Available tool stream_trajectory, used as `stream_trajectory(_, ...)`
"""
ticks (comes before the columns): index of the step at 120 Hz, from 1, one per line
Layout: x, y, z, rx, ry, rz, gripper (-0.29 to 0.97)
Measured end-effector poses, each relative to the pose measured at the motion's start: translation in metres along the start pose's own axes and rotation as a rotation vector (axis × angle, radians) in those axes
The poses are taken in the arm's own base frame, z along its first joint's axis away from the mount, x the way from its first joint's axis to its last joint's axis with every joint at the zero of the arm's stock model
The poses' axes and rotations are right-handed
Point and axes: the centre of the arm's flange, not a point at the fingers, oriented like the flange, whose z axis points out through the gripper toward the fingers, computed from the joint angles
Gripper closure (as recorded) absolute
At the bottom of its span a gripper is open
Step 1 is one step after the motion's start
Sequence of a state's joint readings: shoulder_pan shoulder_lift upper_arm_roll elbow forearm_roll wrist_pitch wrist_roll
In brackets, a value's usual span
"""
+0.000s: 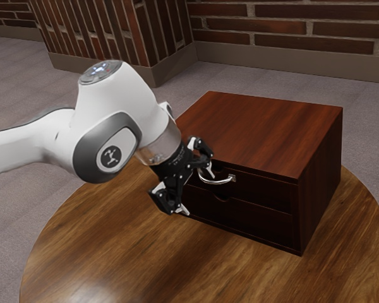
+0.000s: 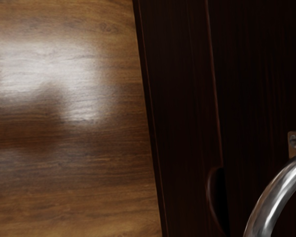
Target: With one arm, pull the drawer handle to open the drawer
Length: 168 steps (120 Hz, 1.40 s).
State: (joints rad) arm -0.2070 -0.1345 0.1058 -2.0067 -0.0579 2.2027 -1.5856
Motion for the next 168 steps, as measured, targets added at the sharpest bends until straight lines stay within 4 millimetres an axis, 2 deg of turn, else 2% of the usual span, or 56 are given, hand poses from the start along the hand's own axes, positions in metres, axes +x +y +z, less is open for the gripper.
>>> stream_trajectory(12,0.0,0.0,0.001,-0.002,0.0,-0.002,0.03)
stream_trajectory(24,0.0,0.001,0.0,-0.004,0.0,-0.003,0.11)
stream_trajectory(55,-0.001,0.0,-0.006,-0.011,-0.002,-0.007,0.55)
stream_trajectory(74,0.0,-0.001,-0.011,-0.01,-0.003,-0.015,0.69)
stream_trajectory(101,-0.003,-0.005,-0.016,0.004,-0.006,-0.015,0.76)
stream_trajectory(168,-0.009,-0.041,-0.034,0.015,-0.021,-0.006,0.79)
